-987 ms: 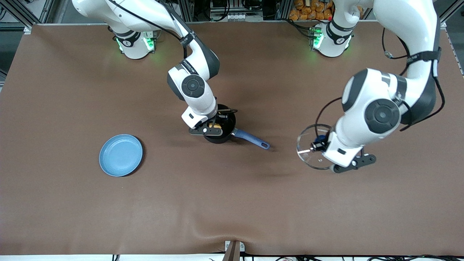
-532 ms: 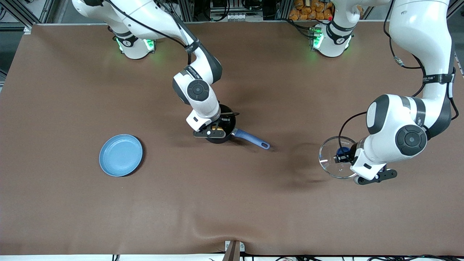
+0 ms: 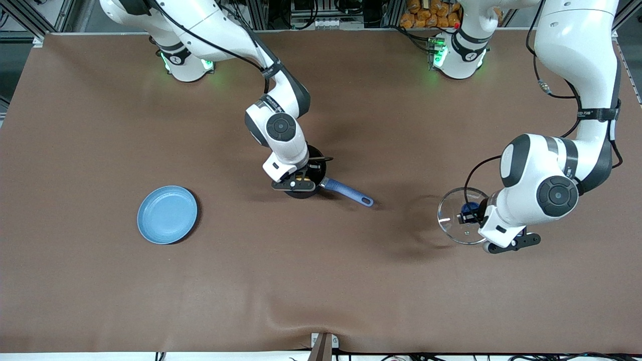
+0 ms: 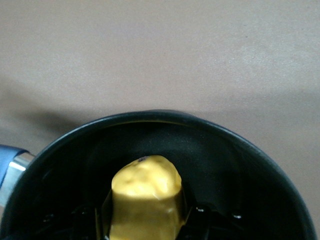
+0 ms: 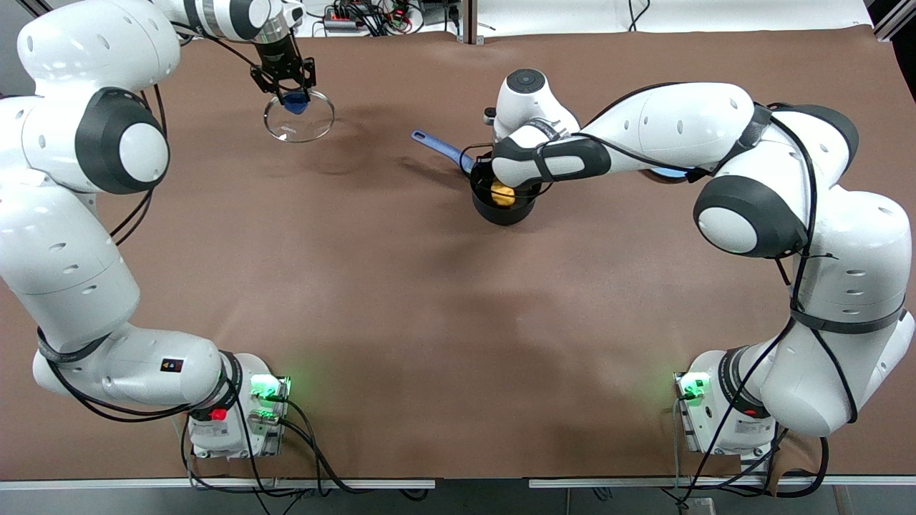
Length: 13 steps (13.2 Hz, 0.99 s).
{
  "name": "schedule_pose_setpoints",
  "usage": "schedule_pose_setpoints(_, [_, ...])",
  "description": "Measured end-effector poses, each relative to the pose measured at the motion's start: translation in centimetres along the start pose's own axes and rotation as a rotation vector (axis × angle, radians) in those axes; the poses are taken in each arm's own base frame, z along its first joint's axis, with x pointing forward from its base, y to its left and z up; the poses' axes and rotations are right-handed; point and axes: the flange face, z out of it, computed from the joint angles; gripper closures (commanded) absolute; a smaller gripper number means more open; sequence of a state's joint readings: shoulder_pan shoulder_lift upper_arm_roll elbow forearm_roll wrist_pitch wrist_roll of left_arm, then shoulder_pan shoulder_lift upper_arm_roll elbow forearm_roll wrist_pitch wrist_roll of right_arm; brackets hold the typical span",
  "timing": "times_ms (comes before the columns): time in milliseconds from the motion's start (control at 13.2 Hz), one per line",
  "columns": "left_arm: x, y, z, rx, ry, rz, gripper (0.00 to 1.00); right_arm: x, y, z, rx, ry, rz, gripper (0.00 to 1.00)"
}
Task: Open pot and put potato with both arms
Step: 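Release the potato into the pot while the left gripper lowers the lid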
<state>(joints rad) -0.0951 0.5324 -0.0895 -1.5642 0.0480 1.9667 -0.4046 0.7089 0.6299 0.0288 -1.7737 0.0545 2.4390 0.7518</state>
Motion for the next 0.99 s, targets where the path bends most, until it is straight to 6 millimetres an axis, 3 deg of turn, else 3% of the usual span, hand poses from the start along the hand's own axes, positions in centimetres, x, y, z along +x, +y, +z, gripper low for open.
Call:
schedule_pose_setpoints(228, [-0.1, -1.1, 1.2, 0.004, -0.022, -0.015, 1.0, 0.3, 0.2, -0.1, -0.001, 0.003, 0.027, 0.12])
schedule_pose_setpoints(380, [-0.7, -1.0, 2.4, -0.017, -0.054, -0.028, 1.0, 0.4, 0.2, -0.2, 0.0, 0.006, 0.03, 0.1])
schedule_pose_setpoints(456, [-1.2, -1.0, 2.8, -0.024, -0.069, -0.032, 1.0, 0.5, 0.1, -0.3, 0.002, 0.009, 0.031, 0.03])
schedule_pose_setpoints(684, [-2.3, -3.1, 2.9, -0.027, -0.081, -0.03, 1.0, 0.9, -0.3, -1.6, 0.01, 0.016, 0.03, 0.0])
schedule_pose_setpoints(987, [-3.4, -9.1, 3.6, -0.097, -0.089, -0.007, 1.0, 0.9, -0.3, -5.1, -0.006, -0.001, 0.03, 0.0])
